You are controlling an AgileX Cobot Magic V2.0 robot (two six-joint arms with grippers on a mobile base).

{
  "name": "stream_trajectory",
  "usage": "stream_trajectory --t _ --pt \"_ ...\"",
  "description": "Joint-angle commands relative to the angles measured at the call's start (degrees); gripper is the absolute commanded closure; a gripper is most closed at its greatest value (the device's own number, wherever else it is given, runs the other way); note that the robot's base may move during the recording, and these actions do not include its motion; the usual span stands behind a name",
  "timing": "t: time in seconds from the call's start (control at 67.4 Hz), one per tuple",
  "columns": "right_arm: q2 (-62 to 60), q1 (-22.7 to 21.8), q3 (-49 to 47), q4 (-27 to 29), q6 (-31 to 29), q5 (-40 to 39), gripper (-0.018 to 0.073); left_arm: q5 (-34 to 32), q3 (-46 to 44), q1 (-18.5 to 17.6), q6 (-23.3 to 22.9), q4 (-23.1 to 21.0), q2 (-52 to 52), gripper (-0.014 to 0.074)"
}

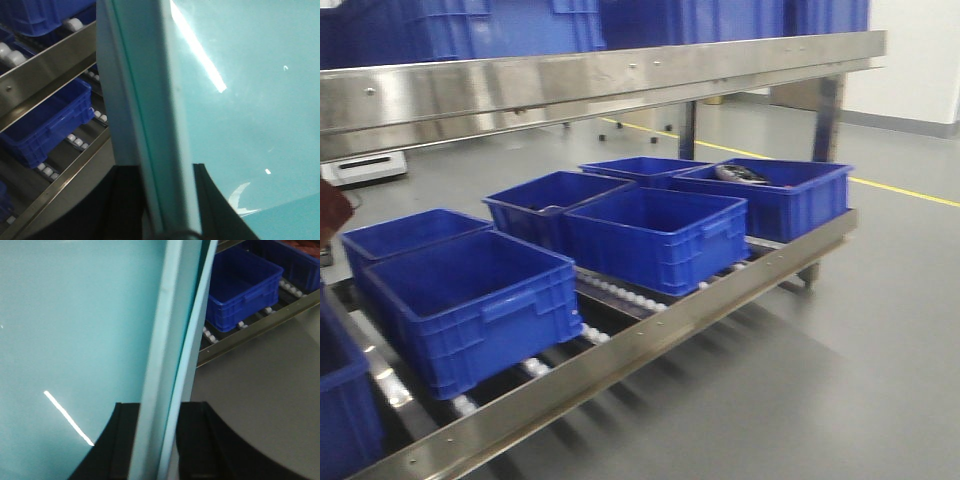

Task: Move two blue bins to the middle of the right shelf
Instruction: 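Turn the base toward the roller shelf of blue bins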

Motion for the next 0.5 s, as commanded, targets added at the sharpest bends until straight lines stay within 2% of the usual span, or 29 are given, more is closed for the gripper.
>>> stream_trajectory --t 0.0,0.49 --pt "-0.7 -0.1 -0.7 -1.1 -0.2 -4.0 0.0721 -3.6 -1.0 -0.4 1.0 -4.1 -1.4 0.0707" --pt "-0.7 -0.1 -0.7 -1.1 -0.2 -4.0 0.0721 -3.6 -1.0 -0.4 1.0 -4.1 -1.4 0.0707"
